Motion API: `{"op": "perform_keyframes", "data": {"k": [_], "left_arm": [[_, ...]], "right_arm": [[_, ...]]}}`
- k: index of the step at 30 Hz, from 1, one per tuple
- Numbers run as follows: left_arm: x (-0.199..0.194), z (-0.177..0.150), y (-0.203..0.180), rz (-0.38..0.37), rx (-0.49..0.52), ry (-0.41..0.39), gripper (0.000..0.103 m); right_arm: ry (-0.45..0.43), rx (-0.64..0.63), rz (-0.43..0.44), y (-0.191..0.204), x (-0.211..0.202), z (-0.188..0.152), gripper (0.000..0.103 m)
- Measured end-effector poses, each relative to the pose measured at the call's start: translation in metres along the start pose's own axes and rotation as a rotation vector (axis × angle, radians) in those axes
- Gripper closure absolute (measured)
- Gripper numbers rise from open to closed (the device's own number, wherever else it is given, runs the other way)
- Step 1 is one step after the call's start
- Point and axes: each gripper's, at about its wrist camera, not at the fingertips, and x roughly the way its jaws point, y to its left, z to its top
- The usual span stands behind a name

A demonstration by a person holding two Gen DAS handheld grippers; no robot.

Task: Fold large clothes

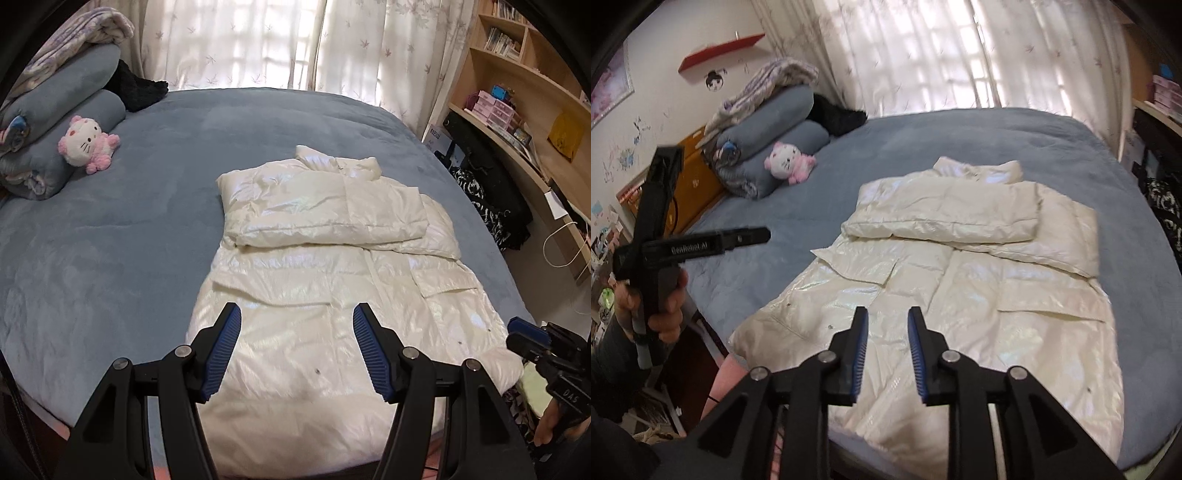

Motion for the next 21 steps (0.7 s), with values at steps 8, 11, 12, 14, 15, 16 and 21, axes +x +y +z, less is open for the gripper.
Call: {"op": "perform_keyframes", "data": {"k": [8,11,12,14,15,16,21], "left_arm": [[-0.02,-0.053,-0.001,0.015,-0.027,-0.074,0.034],[-0.02,-0.07,0.008,0.018,-0.04,-0.103,0.032],[-0.018,-0.077,0.013,0.029,-0.051,-0.104,0.032],[-0.014,-0.087,0.02,0.038,-0.069,-0.101,0.032],[-0.01,-0.095,0.026,0.042,-0.089,-0.093,0.032],[-0.007,-0.101,0.031,0.046,-0.107,-0.086,0.032],[0.014,-0.128,0.052,0.078,-0.179,-0.023,0.032]], "right_arm": [[-0.153,0.046,-0.037,-0.011,-0.042,-0.034,0.065],[-0.178,0.048,-0.081,-0.018,-0.048,-0.048,0.064],[-0.178,0.057,-0.092,-0.022,-0.049,-0.053,0.064],[-0.167,0.075,-0.116,-0.031,-0.049,-0.062,0.063],[-0.164,0.08,-0.125,-0.033,-0.05,-0.066,0.062],[-0.161,0.093,-0.143,-0.038,-0.05,-0.071,0.062],[-0.138,0.171,-0.218,-0.066,-0.049,-0.093,0.062]]}}
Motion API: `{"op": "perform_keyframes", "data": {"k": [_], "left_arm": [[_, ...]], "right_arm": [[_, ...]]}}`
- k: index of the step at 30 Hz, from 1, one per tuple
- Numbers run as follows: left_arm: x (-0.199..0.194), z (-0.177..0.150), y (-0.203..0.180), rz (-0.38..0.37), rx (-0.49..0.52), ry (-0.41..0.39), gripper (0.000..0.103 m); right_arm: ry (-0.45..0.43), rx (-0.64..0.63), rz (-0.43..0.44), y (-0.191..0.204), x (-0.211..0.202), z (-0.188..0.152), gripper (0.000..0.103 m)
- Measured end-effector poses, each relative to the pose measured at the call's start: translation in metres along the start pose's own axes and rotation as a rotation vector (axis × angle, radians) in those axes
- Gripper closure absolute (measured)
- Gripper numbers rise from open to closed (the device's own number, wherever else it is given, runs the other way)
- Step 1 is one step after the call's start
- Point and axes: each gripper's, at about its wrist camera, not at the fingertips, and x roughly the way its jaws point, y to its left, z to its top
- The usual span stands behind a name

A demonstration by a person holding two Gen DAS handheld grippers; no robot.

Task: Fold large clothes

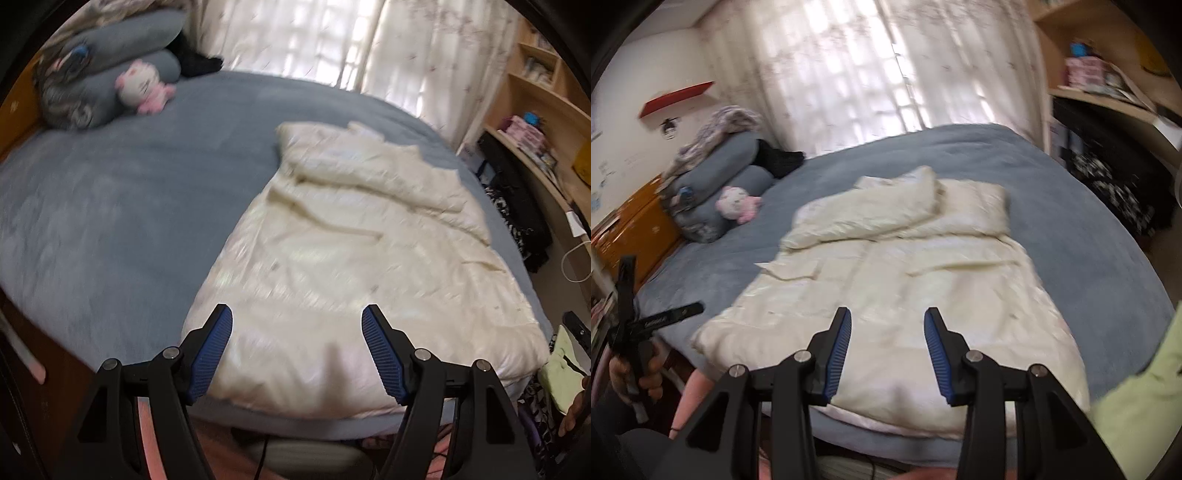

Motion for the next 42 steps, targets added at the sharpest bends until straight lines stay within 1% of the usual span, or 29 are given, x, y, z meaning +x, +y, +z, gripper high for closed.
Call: {"op": "perform_keyframes", "data": {"k": [4,7,10,14,18,20,22,24,25,26,28,31,36,40,42], "left_arm": [[0.013,-0.012,0.016,0.032,-0.052,0.032,0.032],[0.019,-0.016,0.026,0.033,-0.086,0.052,0.032],[0.023,-0.018,0.031,0.04,-0.099,0.066,0.032],[0.025,-0.018,0.033,0.051,-0.097,0.069,0.032],[0.03,-0.015,0.037,0.056,-0.099,0.077,0.032],[0.031,-0.015,0.042,0.053,-0.117,0.078,0.029],[0.036,-0.015,0.052,0.056,-0.145,0.094,0.024],[0.042,-0.017,0.062,0.039,-0.189,0.122,0.024],[0.047,-0.019,0.068,0.021,-0.216,0.14,0.023],[0.049,-0.021,0.072,0.007,-0.236,0.15,0.023],[0.056,-0.024,0.083,-0.038,-0.295,0.168,0.023],[0.065,-0.028,0.088,-0.07,-0.326,0.175,0.021],[0.072,-0.031,0.086,-0.076,-0.312,0.167,0.015],[0.077,-0.032,0.082,-0.073,-0.305,0.157,0.011],[0.077,-0.031,0.081,-0.066,-0.303,0.153,0.011]], "right_arm": [[0.028,0.045,-0.073,-0.022,0.004,-0.012,0.062],[0.039,0.075,-0.105,-0.035,0.004,-0.019,0.062],[0.052,0.111,-0.14,-0.049,0.005,-0.024,0.061],[0.069,0.174,-0.173,-0.068,0.008,-0.029,0.048],[0.081,0.214,-0.224,-0.085,0.01,-0.031,0.045],[0.09,0.223,-0.258,-0.092,0.012,-0.033,0.037],[0.097,0.229,-0.29,-0.098,0.012,-0.035,0.035],[0.108,0.232,-0.315,-0.105,0.014,-0.039,0.034],[0.121,0.236,-0.323,-0.109,0.016,-0.041,0.03],[0.14,0.246,-0.328,-0.113,0.019,-0.044,0.026],[0.159,0.262,-0.325,-0.12,0.022,-0.048,0.025],[0.177,0.298,-0.308,-0.13,0.026,-0.054,0.023],[0.198,0.345,-0.263,-0.142,0.032,-0.058,0.02],[0.213,0.334,-0.255,-0.142,0.038,-0.059,0.018],[0.22,0.323,-0.252,-0.141,0.04,-0.059,0.018]]}}
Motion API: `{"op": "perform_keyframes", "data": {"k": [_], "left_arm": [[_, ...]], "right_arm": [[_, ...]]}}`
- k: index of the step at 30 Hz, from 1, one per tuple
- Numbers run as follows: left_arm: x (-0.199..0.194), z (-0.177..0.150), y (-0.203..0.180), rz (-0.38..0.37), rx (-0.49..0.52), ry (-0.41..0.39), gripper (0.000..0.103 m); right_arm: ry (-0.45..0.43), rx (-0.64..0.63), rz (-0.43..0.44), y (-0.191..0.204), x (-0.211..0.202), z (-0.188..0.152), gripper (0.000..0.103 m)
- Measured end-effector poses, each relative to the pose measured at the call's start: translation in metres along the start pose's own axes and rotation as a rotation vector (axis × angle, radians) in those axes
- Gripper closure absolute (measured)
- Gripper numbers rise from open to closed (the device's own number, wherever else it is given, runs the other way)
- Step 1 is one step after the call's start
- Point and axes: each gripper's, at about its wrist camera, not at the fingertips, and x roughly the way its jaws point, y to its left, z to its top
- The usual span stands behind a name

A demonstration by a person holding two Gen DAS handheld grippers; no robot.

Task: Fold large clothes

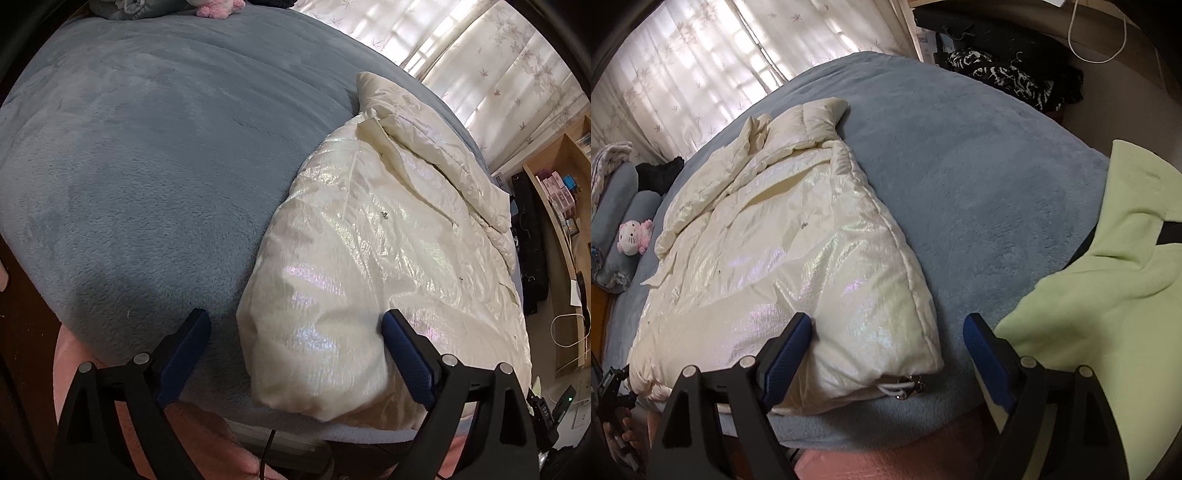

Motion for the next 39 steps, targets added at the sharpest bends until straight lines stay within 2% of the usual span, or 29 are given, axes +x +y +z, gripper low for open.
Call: {"op": "perform_keyframes", "data": {"k": [8,13,18,21,22,23,24,25,27,29,30,32,34,39], "left_arm": [[-0.004,-0.004,-0.017,0.065,0.055,-0.03,0.011],[0.004,-0.009,-0.036,0.129,0.157,-0.03,0.01],[0.016,-0.005,-0.026,0.098,0.112,-0.006,0.005],[0.018,-0.006,-0.025,0.098,0.098,-0.007,0.005],[0.018,-0.006,-0.026,0.1,0.097,-0.008,0.006],[0.018,-0.005,-0.024,0.093,0.099,-0.005,0.01],[0.018,-0.005,-0.025,0.088,0.094,-0.004,0.013],[0.017,-0.005,-0.025,0.078,0.09,-0.001,0.02],[0.017,-0.005,-0.029,0.057,0.087,0.005,0.034],[0.014,-0.006,-0.031,0.032,0.081,0.011,0.058],[0.013,-0.005,-0.032,0.011,0.069,0.017,0.064],[0.012,-0.004,-0.034,-0.025,0.046,0.028,0.082],[0.012,-0.001,-0.035,-0.054,0.002,0.038,0.085],[0.004,0.001,-0.042,-0.048,-0.022,0.011,0.086]], "right_arm": [[0.022,-0.046,0.052,0.01,0.004,-0.001,0.018],[0.045,-0.049,0.048,0.011,0.015,0.002,0.018],[0.055,-0.081,0.033,0.017,0.024,0.002,0.017],[0.044,-0.087,0.04,0.018,0.024,0.0,0.021],[0.044,-0.085,0.077,0.018,0.023,0.0,0.036],[0.051,-0.071,0.118,0.018,0.023,0.0,0.056],[0.058,-0.044,0.161,0.016,0.023,0.0,0.063],[0.059,-0.021,0.189,0.015,0.023,0.0,0.07],[0.057,0.002,0.214,0.016,0.024,-0.001,0.076],[0.05,0.026,0.224,0.017,0.024,-0.002,0.079],[0.047,0.03,0.224,0.018,0.023,-0.002,0.08],[0.037,0.041,0.223,0.02,0.022,-0.001,0.082],[0.026,0.052,0.223,0.022,0.019,0.0,0.084],[-0.013,0.072,0.228,0.024,0.007,0.003,0.087]]}}
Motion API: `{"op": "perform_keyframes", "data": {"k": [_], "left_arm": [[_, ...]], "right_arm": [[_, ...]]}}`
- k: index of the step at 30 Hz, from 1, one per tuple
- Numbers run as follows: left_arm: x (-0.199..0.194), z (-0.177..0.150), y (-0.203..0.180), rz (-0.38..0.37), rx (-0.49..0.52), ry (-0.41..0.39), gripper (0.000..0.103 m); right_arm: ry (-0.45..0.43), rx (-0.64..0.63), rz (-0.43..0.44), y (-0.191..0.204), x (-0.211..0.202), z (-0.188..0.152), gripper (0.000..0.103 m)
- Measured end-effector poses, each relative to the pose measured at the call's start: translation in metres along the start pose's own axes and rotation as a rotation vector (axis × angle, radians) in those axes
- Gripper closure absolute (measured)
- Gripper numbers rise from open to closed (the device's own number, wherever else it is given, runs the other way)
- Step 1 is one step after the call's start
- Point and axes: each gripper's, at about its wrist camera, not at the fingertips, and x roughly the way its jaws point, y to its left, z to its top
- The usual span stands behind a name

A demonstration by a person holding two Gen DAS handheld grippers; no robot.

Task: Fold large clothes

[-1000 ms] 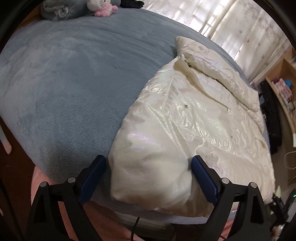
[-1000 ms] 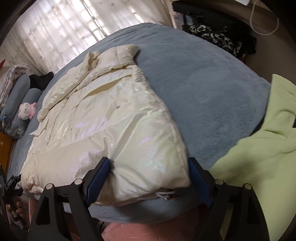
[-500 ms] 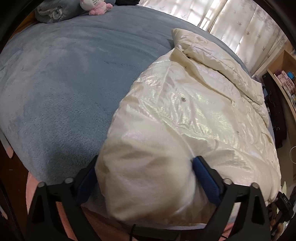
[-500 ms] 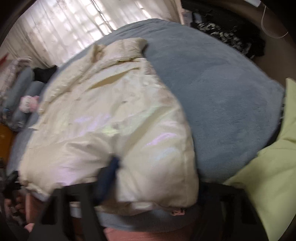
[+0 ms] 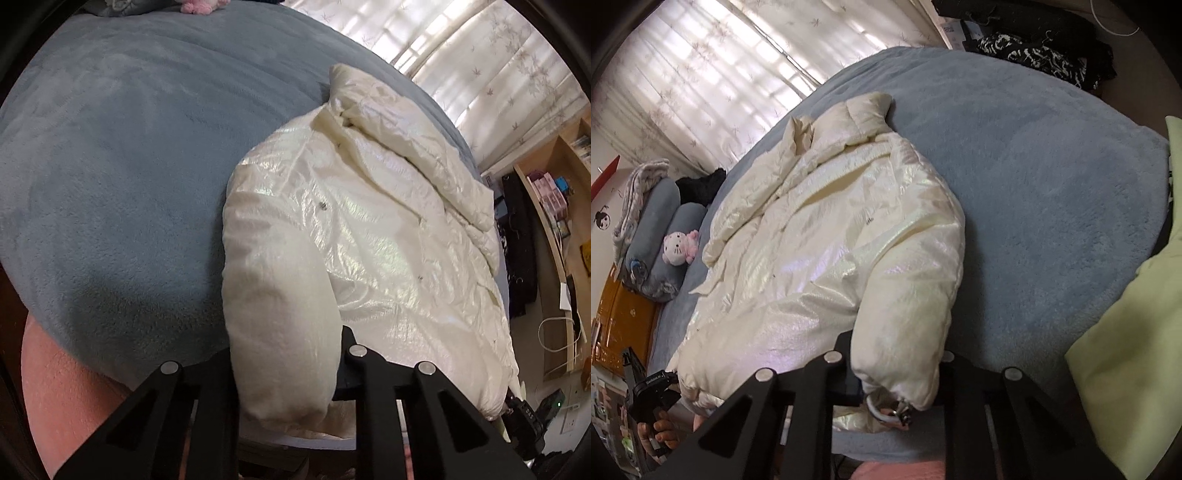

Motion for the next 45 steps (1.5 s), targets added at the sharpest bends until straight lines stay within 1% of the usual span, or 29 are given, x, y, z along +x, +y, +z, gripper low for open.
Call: {"op": "perform_keyframes", "data": {"k": [5,9,12,16,20,24,28,31,35,36,38,39,40,41,42,44,45], "left_arm": [[-0.022,0.004,-0.001,-0.017,-0.008,-0.042,0.087],[-0.048,0.008,-0.011,-0.045,0.027,-0.094,0.087],[-0.064,0.008,-0.018,-0.051,0.062,-0.121,0.087],[-0.081,0.006,-0.022,-0.069,0.074,-0.118,0.087],[-0.103,0.017,-0.024,-0.114,0.059,-0.121,0.087],[-0.129,0.029,-0.023,-0.158,0.035,-0.147,0.087],[-0.14,0.054,-0.03,-0.191,0.017,-0.162,0.087],[-0.14,0.076,-0.04,-0.205,0.013,-0.172,0.087],[-0.14,0.113,-0.061,-0.218,0.026,-0.197,0.087],[-0.139,0.124,-0.068,-0.217,0.037,-0.207,0.087],[-0.134,0.153,-0.084,-0.198,0.057,-0.228,0.087],[-0.13,0.16,-0.09,-0.193,0.062,-0.231,0.087],[-0.123,0.177,-0.1,-0.182,0.073,-0.238,0.087],[-0.118,0.185,-0.106,-0.172,0.074,-0.24,0.087],[-0.108,0.202,-0.115,-0.154,0.081,-0.241,0.087],[-0.089,0.226,-0.13,-0.128,0.095,-0.244,0.086],[-0.081,0.234,-0.135,-0.118,0.099,-0.244,0.086]], "right_arm": [[-0.057,-0.014,0.012,0.009,-0.019,0.004,0.089],[-0.094,-0.047,0.027,0.022,-0.036,0.006,0.09],[-0.116,-0.071,0.034,0.031,-0.048,0.005,0.09],[-0.134,-0.086,0.048,0.037,-0.066,0.004,0.091],[-0.154,-0.091,0.066,0.039,-0.09,0.008,0.091],[-0.194,-0.103,0.09,0.046,-0.111,0.015,0.091],[-0.237,-0.118,0.121,0.057,-0.12,0.031,0.091],[-0.261,-0.115,0.146,0.063,-0.119,0.052,0.091],[-0.284,-0.096,0.178,0.071,-0.11,0.09,0.091],[-0.29,-0.097,0.183,0.075,-0.105,0.105,0.091],[-0.297,-0.092,0.189,0.08,-0.096,0.131,0.091],[-0.298,-0.085,0.193,0.081,-0.092,0.139,0.091],[-0.294,-0.068,0.201,0.082,-0.082,0.158,0.091],[-0.289,-0.06,0.203,0.083,-0.073,0.171,0.091],[-0.283,-0.052,0.201,0.085,-0.064,0.183,0.091],[-0.264,-0.031,0.194,0.086,-0.042,0.209,0.09],[-0.257,-0.025,0.193,0.087,-0.034,0.217,0.09]]}}
